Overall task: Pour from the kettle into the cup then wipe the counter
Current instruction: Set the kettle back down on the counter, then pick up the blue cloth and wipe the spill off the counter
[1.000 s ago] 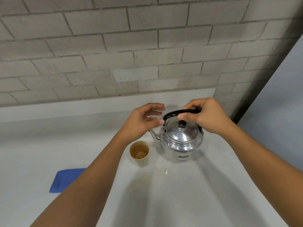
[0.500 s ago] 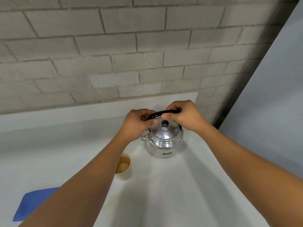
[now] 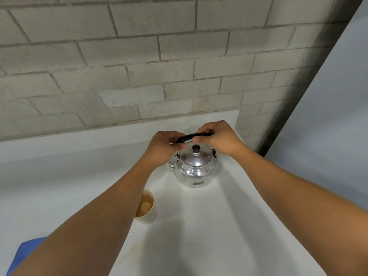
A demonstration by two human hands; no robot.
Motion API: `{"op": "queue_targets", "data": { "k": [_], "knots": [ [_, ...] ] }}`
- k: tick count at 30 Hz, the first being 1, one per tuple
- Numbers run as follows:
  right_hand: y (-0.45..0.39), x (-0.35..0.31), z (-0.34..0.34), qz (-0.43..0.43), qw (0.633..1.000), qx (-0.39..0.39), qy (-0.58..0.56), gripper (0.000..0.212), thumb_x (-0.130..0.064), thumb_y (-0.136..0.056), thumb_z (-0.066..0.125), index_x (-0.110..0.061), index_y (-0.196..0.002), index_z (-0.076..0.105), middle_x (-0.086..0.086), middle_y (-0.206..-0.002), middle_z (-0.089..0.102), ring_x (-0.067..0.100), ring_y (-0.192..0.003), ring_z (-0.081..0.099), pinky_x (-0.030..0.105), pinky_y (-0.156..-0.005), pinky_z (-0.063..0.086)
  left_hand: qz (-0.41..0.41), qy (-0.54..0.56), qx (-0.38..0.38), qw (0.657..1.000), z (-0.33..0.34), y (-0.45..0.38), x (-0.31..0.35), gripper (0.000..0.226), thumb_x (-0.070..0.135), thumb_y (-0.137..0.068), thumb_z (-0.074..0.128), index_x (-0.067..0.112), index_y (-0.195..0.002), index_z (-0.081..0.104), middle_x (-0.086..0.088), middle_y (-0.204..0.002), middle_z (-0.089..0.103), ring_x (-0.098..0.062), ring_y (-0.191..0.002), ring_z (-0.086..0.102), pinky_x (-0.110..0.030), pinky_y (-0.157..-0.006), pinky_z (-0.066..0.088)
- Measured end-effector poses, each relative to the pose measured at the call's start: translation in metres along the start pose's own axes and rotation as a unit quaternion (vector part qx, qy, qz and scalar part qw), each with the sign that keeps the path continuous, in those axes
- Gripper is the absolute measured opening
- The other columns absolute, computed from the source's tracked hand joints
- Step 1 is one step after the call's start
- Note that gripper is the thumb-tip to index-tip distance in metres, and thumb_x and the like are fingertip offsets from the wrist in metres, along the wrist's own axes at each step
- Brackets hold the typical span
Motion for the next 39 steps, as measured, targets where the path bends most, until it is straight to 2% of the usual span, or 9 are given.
{"op": "queue_targets", "data": {
  "k": [5,8,11,18,23,28,32,36,39],
  "knots": [
    [0.000,-0.001,-0.001,0.003,1.000,-0.007,0.009,0.018,-0.031,-0.068,0.092,-0.026,-0.082,0.082,-0.010,-0.076,0.078,-0.002,-0.067,0.068,0.016,-0.067,0.051,-0.001,-0.003,0.002,1.000,0.000,0.001,-0.001,0.031,0.011,-0.083,0.084,0.022,-0.112,0.081,0.004,-0.101,0.082,-0.011,-0.100,0.075,-0.018,-0.085,0.050],
    [0.000,-0.005,-0.003,0.004,0.999,-0.023,0.040,0.022,-0.034,-0.066,0.093,-0.029,-0.083,0.081,-0.015,-0.075,0.078,-0.003,-0.069,0.070,0.012,-0.064,0.049,-0.004,0.008,-0.017,1.000,0.001,0.008,0.000,0.041,0.008,-0.082,0.085,0.022,-0.121,0.078,0.002,-0.112,0.081,-0.014,-0.110,0.074,-0.030,-0.103,0.054],
    [0.005,-0.018,-0.003,-0.016,0.996,-0.037,0.085,0.033,-0.037,-0.065,0.093,-0.031,-0.095,0.079,-0.015,-0.084,0.077,-0.004,-0.081,0.070,0.012,-0.074,0.049,0.003,0.018,-0.014,1.000,-0.008,0.022,0.004,0.056,0.013,-0.078,0.090,0.025,-0.130,0.071,0.006,-0.131,0.072,-0.012,-0.128,0.064,-0.029,-0.116,0.043],
    [0.042,-0.085,0.029,-0.132,0.978,-0.054,0.155,0.033,-0.032,-0.082,0.080,-0.030,-0.114,0.075,-0.008,-0.117,0.068,0.009,-0.109,0.060,0.026,-0.096,0.048,0.034,-0.011,0.038,0.999,-0.077,0.097,0.007,0.038,0.024,-0.088,0.083,0.034,-0.124,0.073,0.019,-0.130,0.071,0.002,-0.125,0.063,-0.011,-0.104,0.044],
    [0.094,-0.128,0.100,-0.137,0.978,-0.131,0.082,0.033,-0.031,-0.083,0.081,-0.030,-0.115,0.074,-0.018,-0.111,0.069,0.000,-0.101,0.063,0.016,-0.084,0.050,-0.011,-0.044,0.042,0.998,-0.136,0.167,-0.020,0.031,0.019,-0.089,0.082,0.030,-0.118,0.077,0.016,-0.122,0.076,0.001,-0.116,0.068,-0.016,-0.103,0.047],
    [0.142,-0.142,0.192,-0.104,0.979,-0.176,-0.011,0.032,-0.030,-0.080,0.081,-0.029,-0.112,0.075,-0.017,-0.103,0.073,0.002,-0.089,0.069,0.019,-0.080,0.055,-0.091,-0.087,0.016,0.992,-0.183,0.227,-0.077,0.032,0.030,-0.087,0.083,0.044,-0.114,0.076,0.025,-0.115,0.077,0.010,-0.112,0.068,-0.018,-0.099,0.048],
    [0.161,-0.130,0.268,-0.045,0.981,-0.189,0.026,0.033,-0.035,-0.082,0.078,-0.034,-0.115,0.072,-0.020,-0.105,0.071,-0.003,-0.085,0.067,0.012,-0.067,0.048,-0.152,-0.124,0.014,0.980,-0.213,0.263,-0.134,0.037,0.028,-0.087,0.082,0.044,-0.119,0.072,0.028,-0.115,0.074,0.008,-0.115,0.066,-0.024,-0.105,0.049],
    [0.177,-0.100,0.326,0.006,0.980,-0.195,0.049,0.047,-0.025,-0.089,0.072,-0.022,-0.134,0.063,-0.002,-0.129,0.068,0.016,-0.107,0.067,0.024,-0.091,0.051,-0.164,-0.209,-0.028,0.964,-0.217,0.281,-0.179,0.046,0.026,-0.096,0.071,0.034,-0.141,0.061,0.017,-0.142,0.063,-0.011,-0.134,0.057,-0.028,-0.108,0.044],
    [0.184,-0.082,0.353,0.026,0.973,-0.204,0.106,0.055,-0.023,-0.093,0.067,-0.016,-0.146,0.051,0.006,-0.147,0.055,0.025,-0.127,0.057,0.032,-0.104,0.046,-0.184,-0.247,-0.024,0.951,-0.218,0.290,-0.210,0.049,0.020,-0.101,0.062,0.028,-0.148,0.055,0.004,-0.148,0.061,-0.018,-0.122,0.060,-0.027,-0.099,0.042]
  ]
}}
Point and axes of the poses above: each hand's wrist, its own y-axis away from the middle knuckle, its own z-axis out of the palm, x = y × z, the point moved 8 cm from there along -y, towards the middle knuckle
